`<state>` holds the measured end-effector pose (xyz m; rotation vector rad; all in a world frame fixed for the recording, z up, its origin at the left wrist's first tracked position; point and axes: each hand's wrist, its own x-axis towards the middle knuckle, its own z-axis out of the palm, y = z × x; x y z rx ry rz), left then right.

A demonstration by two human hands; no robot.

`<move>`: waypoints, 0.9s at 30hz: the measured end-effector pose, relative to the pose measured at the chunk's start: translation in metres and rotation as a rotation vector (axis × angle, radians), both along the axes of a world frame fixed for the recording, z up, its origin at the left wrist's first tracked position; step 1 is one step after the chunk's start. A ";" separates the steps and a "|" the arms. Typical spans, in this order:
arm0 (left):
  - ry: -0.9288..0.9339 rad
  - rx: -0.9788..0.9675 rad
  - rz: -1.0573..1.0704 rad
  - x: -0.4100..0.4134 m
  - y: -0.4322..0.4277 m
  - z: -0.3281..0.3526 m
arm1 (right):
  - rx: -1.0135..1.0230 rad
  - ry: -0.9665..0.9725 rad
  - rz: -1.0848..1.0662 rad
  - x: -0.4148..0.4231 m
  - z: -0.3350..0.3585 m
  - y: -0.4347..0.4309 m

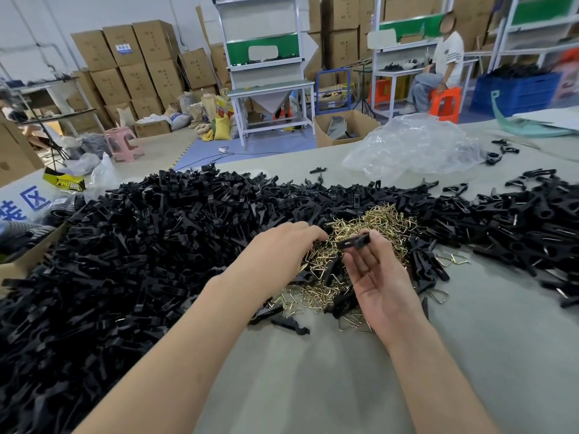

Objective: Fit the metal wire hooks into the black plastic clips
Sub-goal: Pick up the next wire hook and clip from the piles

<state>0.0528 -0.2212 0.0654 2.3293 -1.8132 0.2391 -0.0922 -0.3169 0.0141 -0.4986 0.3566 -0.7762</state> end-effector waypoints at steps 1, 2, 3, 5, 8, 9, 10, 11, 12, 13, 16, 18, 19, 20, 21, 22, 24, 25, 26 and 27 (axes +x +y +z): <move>0.050 -0.028 0.011 0.000 0.002 0.003 | -0.002 -0.006 0.002 0.000 -0.001 0.000; 0.092 -0.068 0.036 0.000 0.004 0.005 | -0.003 -0.012 0.004 0.000 -0.001 0.000; 0.139 -0.122 0.067 0.000 0.006 0.005 | -0.004 -0.019 0.007 0.000 -0.002 -0.001; 0.382 -0.302 0.145 -0.001 0.014 0.003 | -0.012 -0.022 0.020 0.001 -0.002 -0.001; 0.876 -0.671 0.240 -0.011 0.035 -0.009 | -0.005 -0.031 0.079 0.004 -0.001 0.005; 0.973 -0.770 0.273 -0.016 0.042 -0.017 | -0.008 -0.034 0.098 0.006 -0.001 0.009; 1.059 -0.851 0.301 -0.020 0.048 -0.025 | -0.025 -0.029 0.113 0.009 -0.001 0.014; 1.147 -0.914 0.322 -0.025 0.051 -0.033 | -0.055 -0.022 0.127 0.012 -0.001 0.018; 1.234 -0.961 0.334 -0.029 0.053 -0.040 | -0.090 -0.016 0.141 0.015 -0.002 0.022; 1.306 -0.991 0.336 -0.032 0.054 -0.046 | -0.123 -0.011 0.157 0.018 -0.002 0.027; 1.404 -1.034 0.338 -0.036 0.053 -0.056 | -0.209 0.003 0.191 0.025 -0.004 0.037; 1.454 -1.045 0.336 -0.036 0.053 -0.059 | -0.272 0.018 0.209 0.028 -0.008 0.040; 1.477 -1.045 0.339 -0.035 0.053 -0.060 | -0.306 0.029 0.218 0.030 -0.010 0.041; 1.494 -1.042 0.344 -0.034 0.054 -0.061 | -0.343 0.041 0.224 0.031 -0.012 0.042; 1.509 -1.039 0.352 -0.034 0.056 -0.061 | -0.380 0.051 0.226 0.032 -0.014 0.042; 1.523 -1.038 0.357 -0.034 0.057 -0.062 | -0.415 0.061 0.224 0.033 -0.015 0.043; 1.519 -1.041 0.363 -0.034 0.060 -0.062 | -0.467 0.070 0.211 0.034 -0.017 0.043; 1.500 -1.040 0.367 -0.034 0.061 -0.063 | -0.480 0.069 0.205 0.035 -0.017 0.044; 1.488 -1.040 0.372 -0.034 0.062 -0.063 | -0.490 0.067 0.204 0.035 -0.018 0.044; 1.491 -1.043 0.370 -0.034 0.062 -0.063 | -0.500 0.067 0.205 0.035 -0.019 0.043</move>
